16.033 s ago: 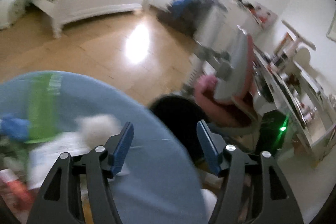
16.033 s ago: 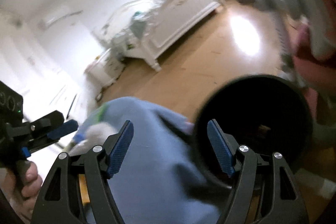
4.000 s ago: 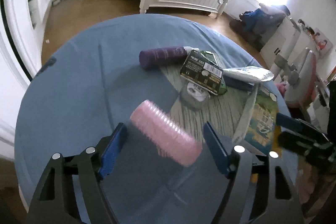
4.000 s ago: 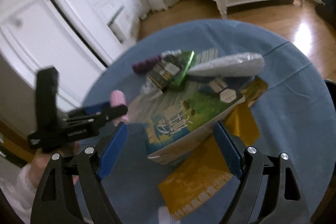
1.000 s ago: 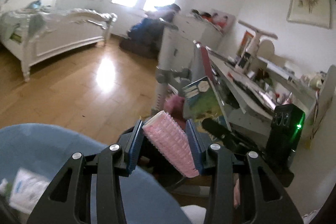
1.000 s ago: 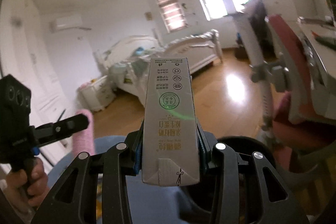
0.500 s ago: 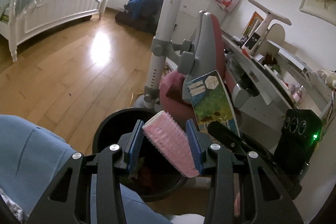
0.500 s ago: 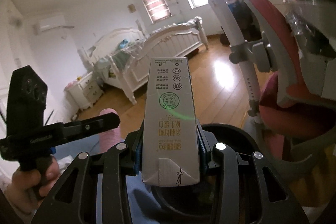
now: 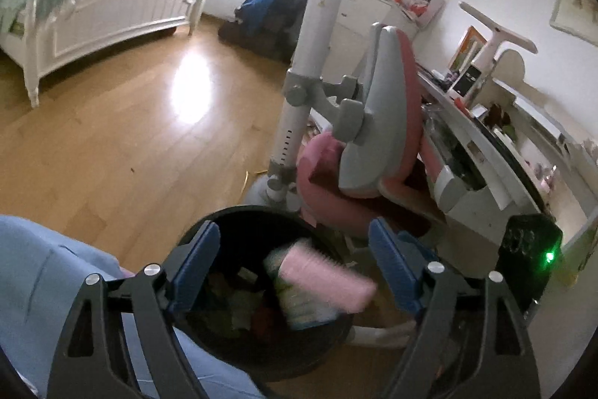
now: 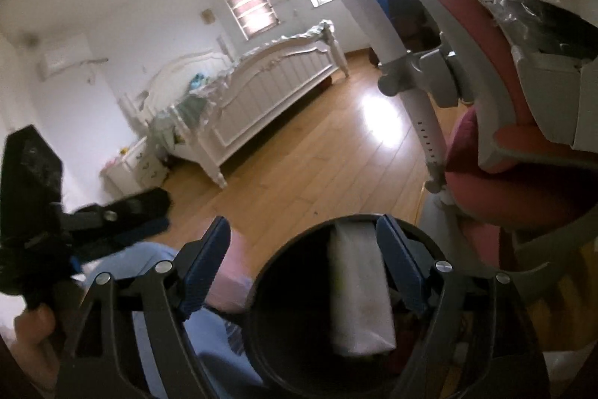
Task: Collect trash
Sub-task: 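Carry the roller and carton over the black bin and open both tools, then grasp the black battery card with the left tool while the right tool grasps the white plastic packet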
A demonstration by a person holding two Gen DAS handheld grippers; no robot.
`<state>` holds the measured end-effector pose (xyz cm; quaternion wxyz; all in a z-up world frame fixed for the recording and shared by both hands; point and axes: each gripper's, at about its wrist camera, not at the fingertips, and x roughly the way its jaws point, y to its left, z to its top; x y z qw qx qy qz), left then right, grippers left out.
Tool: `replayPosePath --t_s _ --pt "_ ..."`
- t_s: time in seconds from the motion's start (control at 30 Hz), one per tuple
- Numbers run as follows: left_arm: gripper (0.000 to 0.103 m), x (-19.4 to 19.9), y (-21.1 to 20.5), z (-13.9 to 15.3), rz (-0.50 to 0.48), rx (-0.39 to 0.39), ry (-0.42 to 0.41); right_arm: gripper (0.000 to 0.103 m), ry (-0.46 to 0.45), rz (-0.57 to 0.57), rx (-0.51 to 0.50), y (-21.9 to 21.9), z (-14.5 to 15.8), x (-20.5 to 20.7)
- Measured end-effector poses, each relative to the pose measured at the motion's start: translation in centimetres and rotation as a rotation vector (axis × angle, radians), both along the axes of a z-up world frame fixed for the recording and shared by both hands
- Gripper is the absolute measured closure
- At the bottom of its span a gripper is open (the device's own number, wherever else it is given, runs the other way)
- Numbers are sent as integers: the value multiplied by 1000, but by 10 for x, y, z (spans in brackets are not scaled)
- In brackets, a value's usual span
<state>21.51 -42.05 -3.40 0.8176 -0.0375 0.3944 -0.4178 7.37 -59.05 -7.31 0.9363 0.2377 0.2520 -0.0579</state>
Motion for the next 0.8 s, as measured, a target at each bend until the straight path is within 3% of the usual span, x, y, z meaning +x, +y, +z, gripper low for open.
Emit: replayPosePath --t_s 0.3,0.53,0.63,0.8 --pt "19 -17 61 23 51 -24 -15 23 13 66 10 37 8 -4" --pt "18 -34 167 31 219 -18 -21 20 19 227 5 111 31 6" --pt "18 -42 222 26 296 11 -25 17 35 335 -8 153 39 15" --pt "17 -57 308 7 423 126 -34 11 84 534 -17 221 47 35"
